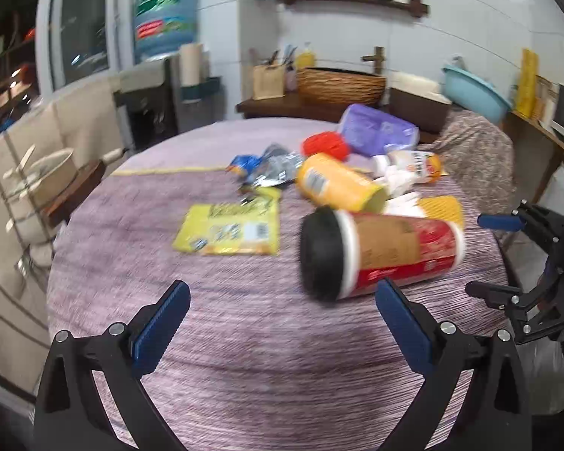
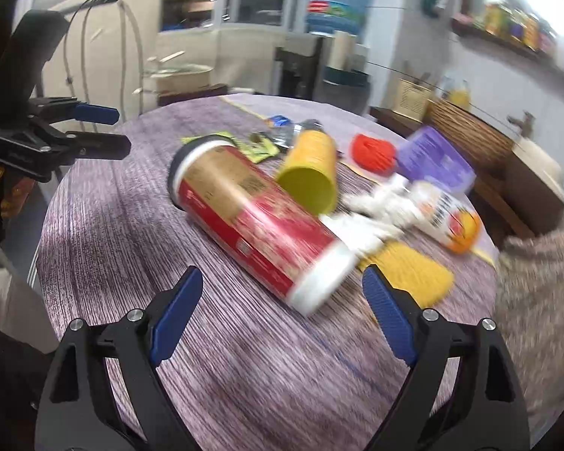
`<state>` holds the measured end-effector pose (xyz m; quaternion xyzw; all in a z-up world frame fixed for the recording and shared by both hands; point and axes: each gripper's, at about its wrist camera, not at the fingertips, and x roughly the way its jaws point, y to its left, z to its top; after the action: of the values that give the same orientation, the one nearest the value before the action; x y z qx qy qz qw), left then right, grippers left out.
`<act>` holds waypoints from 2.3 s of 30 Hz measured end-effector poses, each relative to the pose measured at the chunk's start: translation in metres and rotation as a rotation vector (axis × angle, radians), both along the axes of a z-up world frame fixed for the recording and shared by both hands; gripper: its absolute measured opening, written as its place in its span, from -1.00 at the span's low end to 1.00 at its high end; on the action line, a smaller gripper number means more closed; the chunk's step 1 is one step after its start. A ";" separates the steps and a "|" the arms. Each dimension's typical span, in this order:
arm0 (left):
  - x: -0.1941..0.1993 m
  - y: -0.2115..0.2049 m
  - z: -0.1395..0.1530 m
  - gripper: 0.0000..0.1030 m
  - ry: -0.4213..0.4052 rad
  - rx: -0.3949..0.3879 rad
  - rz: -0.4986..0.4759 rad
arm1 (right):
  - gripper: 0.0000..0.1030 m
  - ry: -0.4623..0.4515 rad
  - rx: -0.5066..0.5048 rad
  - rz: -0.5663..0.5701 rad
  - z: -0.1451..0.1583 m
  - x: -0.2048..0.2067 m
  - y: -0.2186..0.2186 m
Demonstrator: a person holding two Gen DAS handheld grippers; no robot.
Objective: Collect trash
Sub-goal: 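Grasp the red-and-gold milk-tea cup with the right tool, then grasp the yellow can with the left tool while the right tool holds the milk-tea cup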
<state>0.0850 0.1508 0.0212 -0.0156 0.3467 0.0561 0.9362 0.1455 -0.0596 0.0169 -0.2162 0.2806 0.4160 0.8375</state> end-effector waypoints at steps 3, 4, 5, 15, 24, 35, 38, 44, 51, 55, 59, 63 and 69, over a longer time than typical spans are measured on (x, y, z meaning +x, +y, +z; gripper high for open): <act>-0.002 0.018 -0.008 0.90 0.017 -0.014 0.039 | 0.67 -0.038 -0.060 0.080 0.000 0.002 0.033; -0.002 0.023 -0.011 0.90 0.021 -0.020 0.049 | 0.67 -0.054 -0.087 0.104 -0.001 0.002 0.044; -0.002 0.029 -0.013 0.90 0.026 -0.031 0.057 | 0.67 -0.076 -0.123 0.129 -0.003 0.003 0.056; -0.009 0.058 -0.030 0.90 0.040 -0.088 0.079 | 0.68 -0.228 -0.462 0.297 -0.030 0.008 0.119; -0.003 0.064 -0.040 0.90 0.055 -0.120 0.046 | 0.61 -0.231 -0.518 0.307 -0.043 0.022 0.137; 0.011 0.067 -0.043 0.90 0.056 -0.167 0.019 | 0.51 -0.202 -0.439 0.256 -0.028 0.012 0.129; 0.017 0.069 -0.042 0.90 0.061 -0.181 0.016 | 0.51 -0.192 -0.380 0.226 -0.020 0.008 0.120; 0.038 0.062 -0.031 0.90 0.067 -0.191 -0.024 | 0.51 -0.140 -0.236 0.160 -0.002 0.000 0.093; 0.090 0.047 -0.015 0.90 0.097 -0.309 -0.085 | 0.51 -0.154 -0.155 0.023 0.007 -0.012 0.052; 0.126 0.038 -0.010 0.90 0.128 -0.371 -0.068 | 0.51 -0.177 -0.117 -0.039 0.013 -0.018 0.031; 0.166 0.019 -0.010 0.90 0.183 -0.394 -0.083 | 0.51 -0.199 -0.071 -0.081 0.021 -0.026 0.015; 0.202 0.006 -0.024 0.87 0.263 -0.418 -0.047 | 0.51 -0.227 -0.047 -0.091 0.027 -0.037 0.006; 0.232 -0.003 -0.043 0.62 0.351 -0.430 -0.017 | 0.51 -0.261 -0.013 -0.109 0.030 -0.054 -0.007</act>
<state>0.3166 0.1481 -0.0222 -0.2010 0.5078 -0.0250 0.8373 0.0915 -0.0667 0.0465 -0.2584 0.1835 0.3364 0.8868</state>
